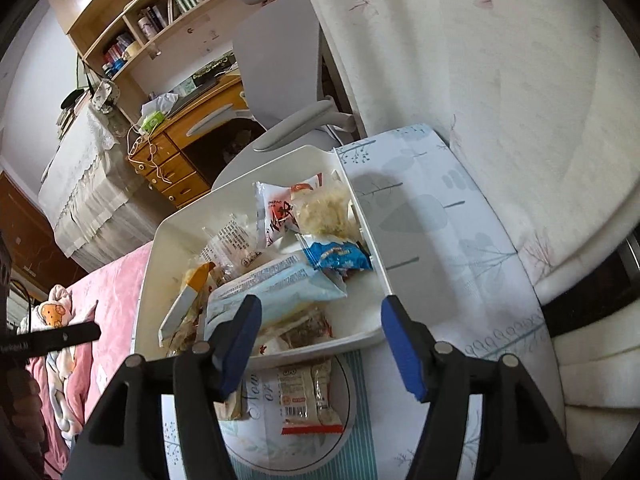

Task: Organize snacks
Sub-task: 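Lift both packs over the white tray and open both grippers, then grasp the brown soda-cracker bag with left gripper while right grasps the white-red LIPO bag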

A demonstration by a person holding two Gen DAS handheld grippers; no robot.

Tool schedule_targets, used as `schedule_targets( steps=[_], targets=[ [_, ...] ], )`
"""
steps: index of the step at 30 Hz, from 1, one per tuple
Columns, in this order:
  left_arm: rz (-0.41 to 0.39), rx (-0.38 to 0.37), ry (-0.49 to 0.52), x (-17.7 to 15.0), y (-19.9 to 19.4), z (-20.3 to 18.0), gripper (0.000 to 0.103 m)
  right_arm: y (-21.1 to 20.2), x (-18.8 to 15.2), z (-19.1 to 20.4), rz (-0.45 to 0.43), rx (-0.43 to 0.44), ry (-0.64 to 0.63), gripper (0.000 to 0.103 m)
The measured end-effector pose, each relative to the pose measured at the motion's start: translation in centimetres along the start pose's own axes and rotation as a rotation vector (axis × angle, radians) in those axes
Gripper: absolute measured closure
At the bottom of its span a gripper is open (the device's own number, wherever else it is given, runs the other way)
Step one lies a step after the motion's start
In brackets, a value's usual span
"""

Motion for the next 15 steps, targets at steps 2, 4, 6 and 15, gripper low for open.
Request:
schedule_targets(
  steps=[2, 4, 6, 15],
  targets=[
    [-0.008, 0.008, 0.017, -0.9, -0.3, 0.2, 0.024, -0.4, -0.4, 0.1, 0.005, 0.002, 0.011, 0.035],
    [-0.022, 0.008, 0.034, -1.9, -0.7, 0.4, 0.024, -0.7, -0.8, 0.1, 0.011, 0.008, 0.021, 0.034],
    [-0.041, 0.008, 0.053, -2.8, -1.1, 0.7, 0.024, -0.8, -1.3, 0.2, 0.014, 0.011, 0.021, 0.034],
    [-0.157, -0.031, 0.231, -6.4, -1.7, 1.5, 0.024, -0.8, -3.5, 1.4, 0.025, -0.036, 0.038, 0.034]
  ],
)
Point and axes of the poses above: each gripper's, at about its wrist camera, not at the fingertips, and y roughly the way its jaws point, z to its left, x to its top, the point moved 5 cm from there along y, roughly the way its jaws point, and after that the axes turned 11 degrees about x, right-handed, at the moved point
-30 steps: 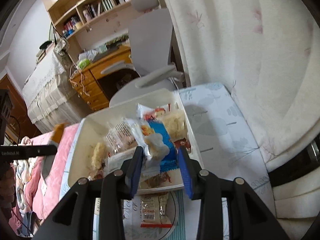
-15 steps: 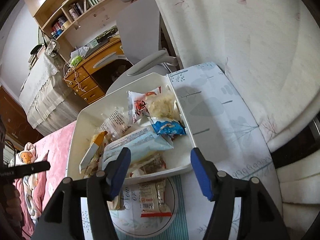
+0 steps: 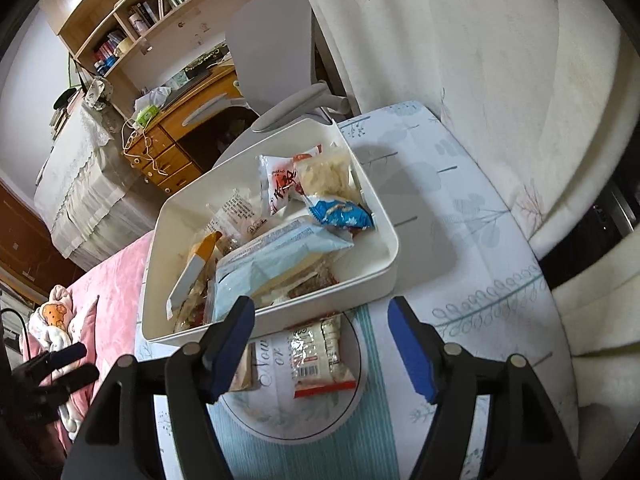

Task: Organize snacks
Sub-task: 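Grasp the brown soda-cracker bag with left gripper while right grasps the white-red LIPO bag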

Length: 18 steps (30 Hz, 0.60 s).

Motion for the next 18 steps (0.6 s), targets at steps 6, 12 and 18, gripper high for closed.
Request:
schedule_targets(
  steps=[6, 12, 18],
  targets=[
    [-0.027, -0.066, 0.15, -1.9, 0.4, 0.0, 0.024, 0.4, -3.0, 0.9, -0.027, -0.101, 0.031, 0.033],
    [-0.036, -0.123, 0.283, -3.6, 2.3, 0.3, 0.024, 1.4, -6.5, 1.8, -0.049, -0.174, 0.067, 0.024],
    [-0.075, -0.172, 0.459, -4.9, 5.2, -0.3, 0.024, 2.3, -8.8, 2.3, -0.076, -0.228, 0.063, 0.015]
  ],
)
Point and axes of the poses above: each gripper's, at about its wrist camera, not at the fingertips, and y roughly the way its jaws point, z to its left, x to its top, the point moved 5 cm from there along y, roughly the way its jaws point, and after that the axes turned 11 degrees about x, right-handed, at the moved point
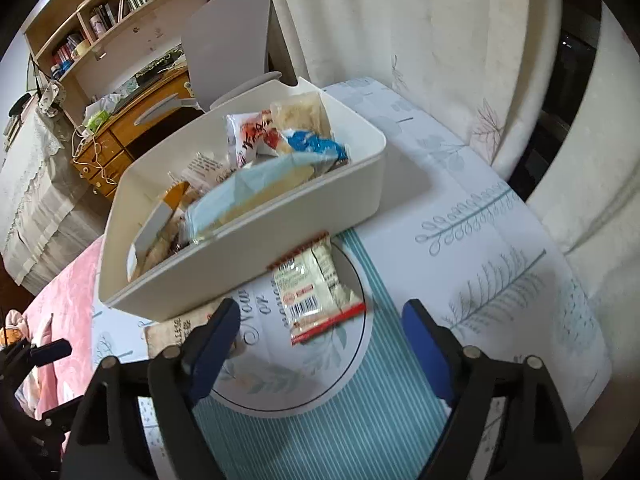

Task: Organize snacks
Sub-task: 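Grasp the brown soda-cracker bag with left gripper while right grasps the white-red LIPO bag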

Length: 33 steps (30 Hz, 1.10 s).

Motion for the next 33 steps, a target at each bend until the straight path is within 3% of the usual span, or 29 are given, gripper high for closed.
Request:
schedule_targets(
  steps=[6, 17, 28, 33],
  targets=[
    [-0.054, -0.011, 0.155, -0.7, 3.8, -0.4, 0.024, 1.6, -1.6, 0.3, -0.025, -0.058, -0.091, 0.011],
    [-0.062, -0.016, 0.3, -0.7, 9.3, -0.6, 0.024, 5.3, -2.3, 0.6, -0.048, -0.094, -0.215, 0.007],
    [-0.06, -0.04, 0.312, -0.2, 10.8, -1.3, 0.023, 8.9, -2.5, 0.8, -0.003, -0.154, -0.322, 0.006],
    [-0.07, -0.022, 0.29, -0.2, 10.8, -1.6, 0.025, 9.6, -1.9, 0.7, -0.023, -0.13, -0.316, 0.006]
  ],
)
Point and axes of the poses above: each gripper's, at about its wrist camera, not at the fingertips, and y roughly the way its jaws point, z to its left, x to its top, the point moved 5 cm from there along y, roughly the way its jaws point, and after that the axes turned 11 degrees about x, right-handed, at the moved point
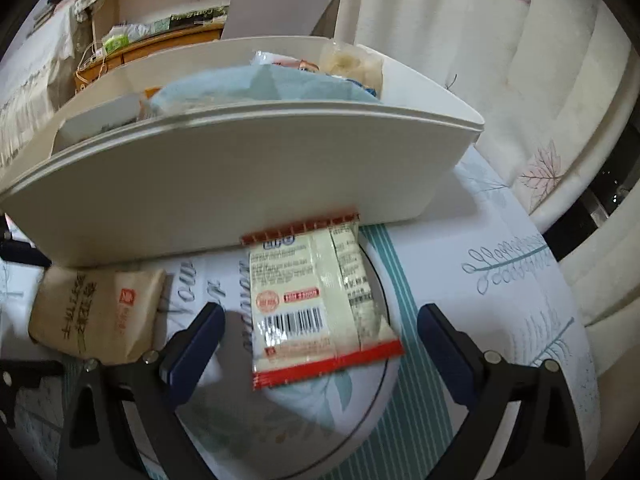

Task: Organize snacks
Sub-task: 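Grasp the brown soda-cracker bag with left gripper while right grasps the white-red LIPO bag, then carry both bags over the white tray and open both grippers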

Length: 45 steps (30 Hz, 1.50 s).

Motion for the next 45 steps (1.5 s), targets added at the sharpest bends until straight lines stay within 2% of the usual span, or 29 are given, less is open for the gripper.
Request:
schedule_targets(
  steps=[4, 7, 9, 12, 14, 18, 22, 24, 26, 29, 31, 35, 37, 39, 45],
  targets=[
    [0.0, 0.017, -0.006, 0.0, -0.3, -0.9, 0.035, 0.3, 0.2, -0.2, 0.005, 0.046, 0.024, 0.009],
    [0.001, 0.04, -0.005, 0.6, 0.0, -1.8, 0.039, 0.2, 0.3, -0.3, -0.001, 0.075, 0.043, 0.019],
    [0.008, 0.046, -0.01, 0.7, -0.1, -1.7, 0.043, 0.1, 0.4, -0.1, -0.003, 0.083, 0.036, 0.031],
    [0.024, 0.062, -0.01, 1.3, 0.1, -2.2, 0.046, 0.0, 0.6, 0.1, 0.001, 0.09, 0.029, 0.041],
    [0.04, 0.076, -0.006, 1.6, 0.2, -2.5, 0.051, -0.2, 0.6, 0.1, 0.008, 0.095, 0.04, 0.043],
    [0.102, 0.1, 0.008, 2.6, 0.7, -3.3, 0.053, -0.6, 0.6, -0.2, 0.032, 0.125, 0.083, 0.049],
    [0.139, 0.123, 0.015, 3.0, 0.8, -3.7, 0.056, -1.0, 0.2, -0.6, 0.065, 0.153, 0.109, 0.05],
    [0.141, 0.125, 0.025, 3.4, 0.5, -4.2, 0.068, -1.3, -0.2, -0.8, 0.087, 0.176, 0.13, 0.051],
    [0.155, 0.127, 0.031, 3.7, 0.4, -4.6, 0.074, -1.7, -0.6, -1.1, 0.106, 0.212, 0.16, 0.052],
    [0.169, 0.127, 0.024, 4.3, 0.4, -5.3, 0.078, -2.2, -1.0, -1.4, 0.136, 0.243, 0.179, 0.054],
    [0.161, 0.135, -0.005, 4.5, 0.4, -5.0, 0.078, -2.7, -1.3, -1.5, 0.146, 0.269, 0.184, 0.054],
    [0.152, 0.18, 0.01, 5.0, 0.5, -5.0, 0.049, -3.6, -1.6, -1.4, 0.155, 0.319, 0.164, 0.054],
    [0.15, 0.2, 0.02, 5.3, 0.9, -4.7, 0.046, -3.8, -1.8, -1.3, 0.167, 0.354, 0.159, 0.054],
    [0.163, 0.205, 0.017, 5.6, 1.4, -4.2, 0.037, -4.1, -2.1, -1.2, 0.173, 0.376, 0.156, 0.054],
    [0.196, 0.172, 0.026, 6.2, 3.0, -4.3, 0.034, -5.1, -2.9, -0.8, 0.189, 0.433, 0.156, 0.054]
  ],
)
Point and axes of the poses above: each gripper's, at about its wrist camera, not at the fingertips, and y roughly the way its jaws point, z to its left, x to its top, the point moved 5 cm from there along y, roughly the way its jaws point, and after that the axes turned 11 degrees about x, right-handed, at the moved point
